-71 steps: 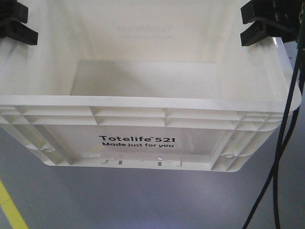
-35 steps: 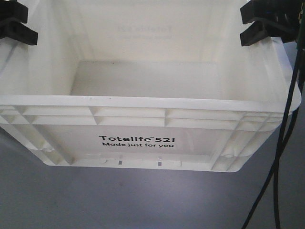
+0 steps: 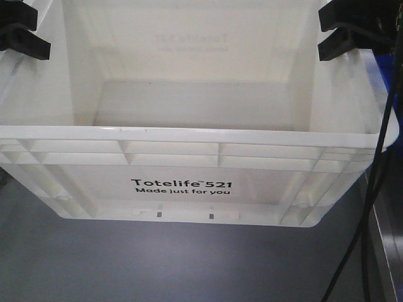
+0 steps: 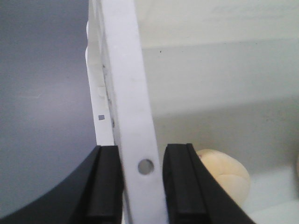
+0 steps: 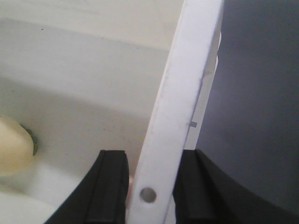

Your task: Place moving items into box and shelve

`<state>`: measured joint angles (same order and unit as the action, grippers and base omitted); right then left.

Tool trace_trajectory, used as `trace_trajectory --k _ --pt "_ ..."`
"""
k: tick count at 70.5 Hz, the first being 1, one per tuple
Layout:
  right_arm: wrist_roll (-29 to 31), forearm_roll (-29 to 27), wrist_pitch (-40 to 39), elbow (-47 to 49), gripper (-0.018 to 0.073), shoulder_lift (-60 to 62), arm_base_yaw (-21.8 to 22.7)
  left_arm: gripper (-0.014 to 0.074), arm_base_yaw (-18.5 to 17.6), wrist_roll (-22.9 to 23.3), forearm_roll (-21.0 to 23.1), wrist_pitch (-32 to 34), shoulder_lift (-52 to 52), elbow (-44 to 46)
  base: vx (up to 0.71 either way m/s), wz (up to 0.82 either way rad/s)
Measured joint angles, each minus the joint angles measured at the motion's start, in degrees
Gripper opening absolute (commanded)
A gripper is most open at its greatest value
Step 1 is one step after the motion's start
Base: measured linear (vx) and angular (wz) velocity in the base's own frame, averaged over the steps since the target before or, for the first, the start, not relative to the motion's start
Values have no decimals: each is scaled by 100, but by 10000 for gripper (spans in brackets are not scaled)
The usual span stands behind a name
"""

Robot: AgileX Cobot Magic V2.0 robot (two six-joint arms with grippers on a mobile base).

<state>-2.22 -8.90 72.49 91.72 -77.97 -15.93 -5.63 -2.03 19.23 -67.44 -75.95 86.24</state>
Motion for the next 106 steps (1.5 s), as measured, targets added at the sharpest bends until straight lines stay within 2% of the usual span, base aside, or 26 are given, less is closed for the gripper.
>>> trace_trajectory --k 46,106 --pt "0 -4 4 0 -12 0 0 -17 0 0 0 0 0 0 32 -25" --pt "0 -4 6 0 -12 0 0 -17 0 0 0 0 0 0 41 -3"
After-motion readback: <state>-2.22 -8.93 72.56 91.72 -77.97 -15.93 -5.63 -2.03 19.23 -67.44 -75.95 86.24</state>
